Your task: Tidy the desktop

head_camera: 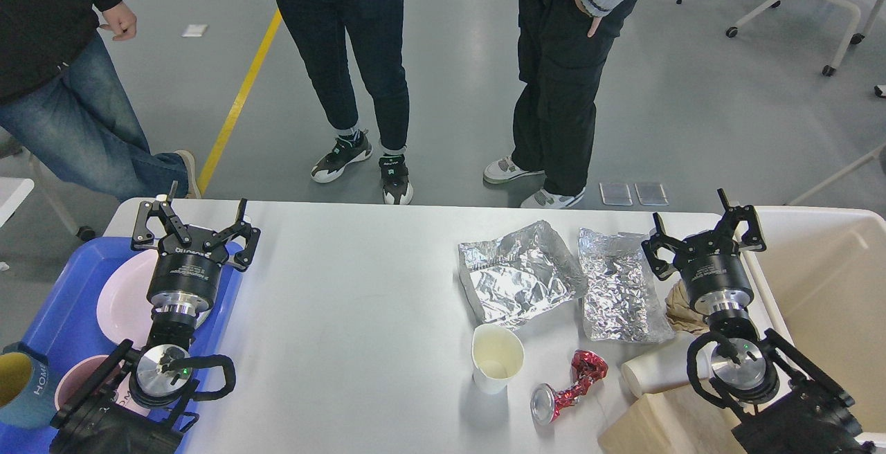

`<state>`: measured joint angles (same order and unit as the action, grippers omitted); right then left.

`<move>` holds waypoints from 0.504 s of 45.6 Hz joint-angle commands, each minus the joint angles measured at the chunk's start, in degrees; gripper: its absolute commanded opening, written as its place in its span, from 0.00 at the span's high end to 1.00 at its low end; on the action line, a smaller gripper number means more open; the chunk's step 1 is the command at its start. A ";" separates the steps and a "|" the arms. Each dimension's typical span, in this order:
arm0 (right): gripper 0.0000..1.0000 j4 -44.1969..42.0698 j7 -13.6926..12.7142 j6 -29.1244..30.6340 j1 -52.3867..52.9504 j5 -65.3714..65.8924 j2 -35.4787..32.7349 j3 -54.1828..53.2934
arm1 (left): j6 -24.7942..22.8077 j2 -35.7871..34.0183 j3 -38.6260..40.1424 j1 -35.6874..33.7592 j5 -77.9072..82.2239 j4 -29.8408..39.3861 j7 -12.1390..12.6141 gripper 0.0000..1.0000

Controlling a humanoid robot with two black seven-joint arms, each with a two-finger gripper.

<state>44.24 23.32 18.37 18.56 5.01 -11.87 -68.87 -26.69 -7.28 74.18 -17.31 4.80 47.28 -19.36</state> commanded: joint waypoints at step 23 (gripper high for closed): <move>0.00 -1.08 -0.47 -0.44 0.87 0.00 -6.24 -5.40 | -0.03 -0.02 0.00 0.00 -0.05 0.00 0.03 0.04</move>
<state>44.13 22.77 18.10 19.58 5.01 -17.92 -75.50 -26.71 -7.31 74.18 -17.31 4.83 47.28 -19.36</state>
